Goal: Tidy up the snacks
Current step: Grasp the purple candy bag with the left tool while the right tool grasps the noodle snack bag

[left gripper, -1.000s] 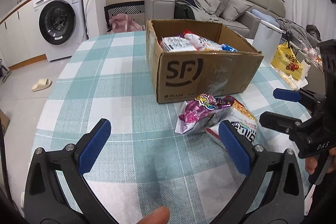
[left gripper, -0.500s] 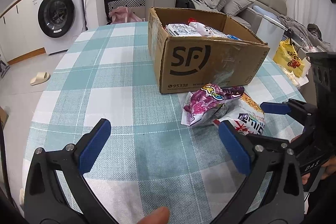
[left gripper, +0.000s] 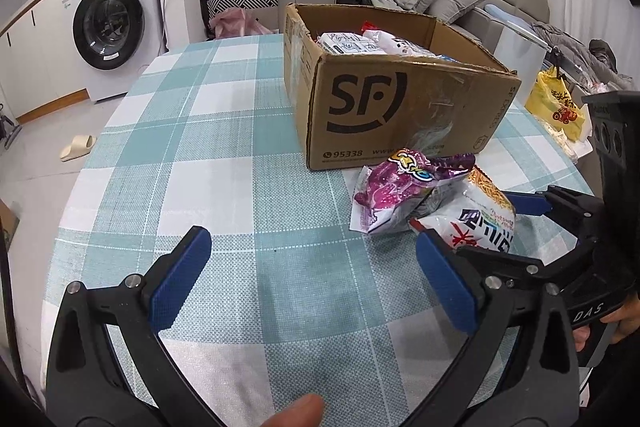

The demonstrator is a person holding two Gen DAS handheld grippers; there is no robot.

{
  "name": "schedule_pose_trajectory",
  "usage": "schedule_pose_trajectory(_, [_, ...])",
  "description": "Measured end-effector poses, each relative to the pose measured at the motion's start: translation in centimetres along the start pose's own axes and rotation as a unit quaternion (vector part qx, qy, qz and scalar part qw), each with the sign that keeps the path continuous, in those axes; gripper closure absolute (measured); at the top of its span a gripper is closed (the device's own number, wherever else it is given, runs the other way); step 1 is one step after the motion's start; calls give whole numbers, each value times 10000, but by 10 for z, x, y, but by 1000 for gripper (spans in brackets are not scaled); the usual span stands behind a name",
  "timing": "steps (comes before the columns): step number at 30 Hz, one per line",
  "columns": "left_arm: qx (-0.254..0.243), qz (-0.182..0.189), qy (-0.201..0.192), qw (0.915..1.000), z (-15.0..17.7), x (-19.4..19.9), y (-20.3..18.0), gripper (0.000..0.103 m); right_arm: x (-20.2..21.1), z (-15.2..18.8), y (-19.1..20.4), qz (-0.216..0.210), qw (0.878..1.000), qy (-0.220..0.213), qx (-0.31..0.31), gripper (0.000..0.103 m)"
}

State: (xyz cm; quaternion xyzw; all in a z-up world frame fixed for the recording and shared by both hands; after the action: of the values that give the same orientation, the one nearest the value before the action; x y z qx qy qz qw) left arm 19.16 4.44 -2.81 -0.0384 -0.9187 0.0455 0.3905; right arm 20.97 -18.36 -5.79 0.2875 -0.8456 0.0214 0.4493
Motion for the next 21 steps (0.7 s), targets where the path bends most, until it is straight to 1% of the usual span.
schedule_pose_trajectory(1, [-1,-5,-3,10000,0,0,0,1,1,0,1,-8,10000,-6,12,7])
schedule_pose_trajectory(3, [13,-4,-9,10000,0,1,1,1,1,0,3,-73,10000,-23,41,14])
schedule_pose_trajectory(4, [17,-7,-9,10000,0,1,1,1,1,0,4,-63,10000,-30,66,14])
schedule_pose_trajectory(5, [20,-12,-12,10000,0,1,1,1,1,0,5,-54,9999,-35,87,16])
schedule_pose_trajectory(6, [22,-14,-18,10000,-1,1,2,1,2,0,5,-69,9999,-43,98,21])
schedule_pose_trajectory(9, [27,-20,-20,10000,-1,1,2,1,4,0,5,-88,9999,-69,108,26])
schedule_pose_trajectory(12, [34,-30,-46,10000,-1,4,4,1,5,1,2,-221,9997,-48,57,29])
schedule_pose_trajectory(17, [116,-29,-80,9999,-3,8,9,1,13,4,0,-379,9993,-52,44,30])
schedule_pose_trajectory(21, [188,31,-68,9998,-3,9,10,1,31,1,-7,-377,9990,-259,-5,30])
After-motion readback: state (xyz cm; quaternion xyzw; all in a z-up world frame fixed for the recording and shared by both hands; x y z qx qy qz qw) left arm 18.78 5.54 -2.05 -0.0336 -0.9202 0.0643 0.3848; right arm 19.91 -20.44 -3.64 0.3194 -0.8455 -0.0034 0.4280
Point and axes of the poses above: each gripper's, at about its wrist camera, not at the fingertips, and x roughly against the way its jaws point, y to its left, z to its underside, the point moved 2 cm from there along -x, roughly the way its jaws point, and after that the axes turned 3 degrees about z, right-handed, at the moved point
